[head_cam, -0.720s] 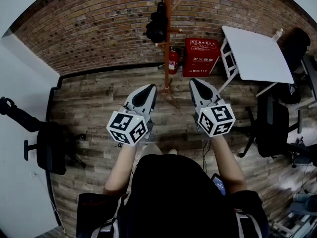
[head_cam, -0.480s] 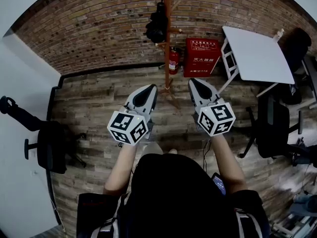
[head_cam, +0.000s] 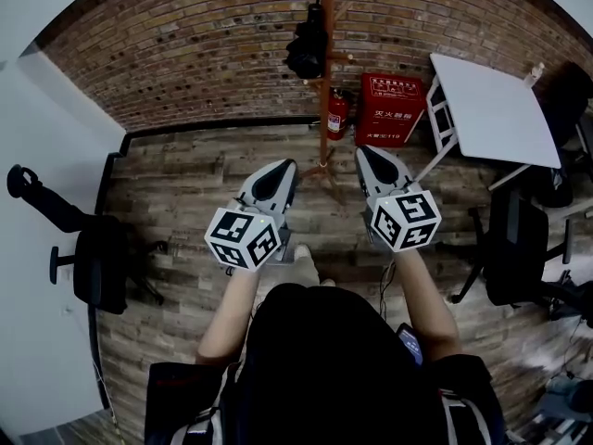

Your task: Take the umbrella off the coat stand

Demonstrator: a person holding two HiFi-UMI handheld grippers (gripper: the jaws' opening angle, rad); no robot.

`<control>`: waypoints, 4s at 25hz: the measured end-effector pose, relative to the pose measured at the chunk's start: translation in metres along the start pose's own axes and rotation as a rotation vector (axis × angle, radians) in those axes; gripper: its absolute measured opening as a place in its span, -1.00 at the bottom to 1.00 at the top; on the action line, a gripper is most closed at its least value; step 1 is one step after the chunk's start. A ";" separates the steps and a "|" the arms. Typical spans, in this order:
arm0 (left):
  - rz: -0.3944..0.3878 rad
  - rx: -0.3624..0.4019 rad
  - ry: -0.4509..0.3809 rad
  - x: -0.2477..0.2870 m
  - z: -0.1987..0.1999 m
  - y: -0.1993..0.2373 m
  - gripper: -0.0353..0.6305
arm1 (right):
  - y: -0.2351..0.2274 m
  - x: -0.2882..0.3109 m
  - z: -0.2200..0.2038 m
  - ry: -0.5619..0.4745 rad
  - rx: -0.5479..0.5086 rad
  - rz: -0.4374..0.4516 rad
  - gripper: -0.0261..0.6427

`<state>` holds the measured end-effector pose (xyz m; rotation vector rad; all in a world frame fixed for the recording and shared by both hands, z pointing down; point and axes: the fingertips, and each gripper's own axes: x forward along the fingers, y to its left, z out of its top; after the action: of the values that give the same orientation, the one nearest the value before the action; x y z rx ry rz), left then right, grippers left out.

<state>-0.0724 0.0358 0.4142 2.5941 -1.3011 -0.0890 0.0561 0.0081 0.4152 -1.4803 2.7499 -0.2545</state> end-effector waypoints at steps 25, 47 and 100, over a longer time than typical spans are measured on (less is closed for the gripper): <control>-0.001 0.008 0.036 0.091 0.011 0.055 -0.84 | -0.059 0.080 0.009 0.028 0.000 -0.015 -0.83; -0.073 -0.008 0.031 0.181 0.055 0.133 -0.84 | -0.098 0.185 0.043 0.033 -0.017 -0.065 -0.83; -0.031 0.047 0.041 0.278 0.065 0.176 -0.16 | -0.179 0.262 0.068 -0.004 -0.007 -0.041 -0.83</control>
<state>-0.0534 -0.2987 0.4075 2.6420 -1.2636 -0.0107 0.0650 -0.3152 0.3928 -1.5389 2.7223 -0.2417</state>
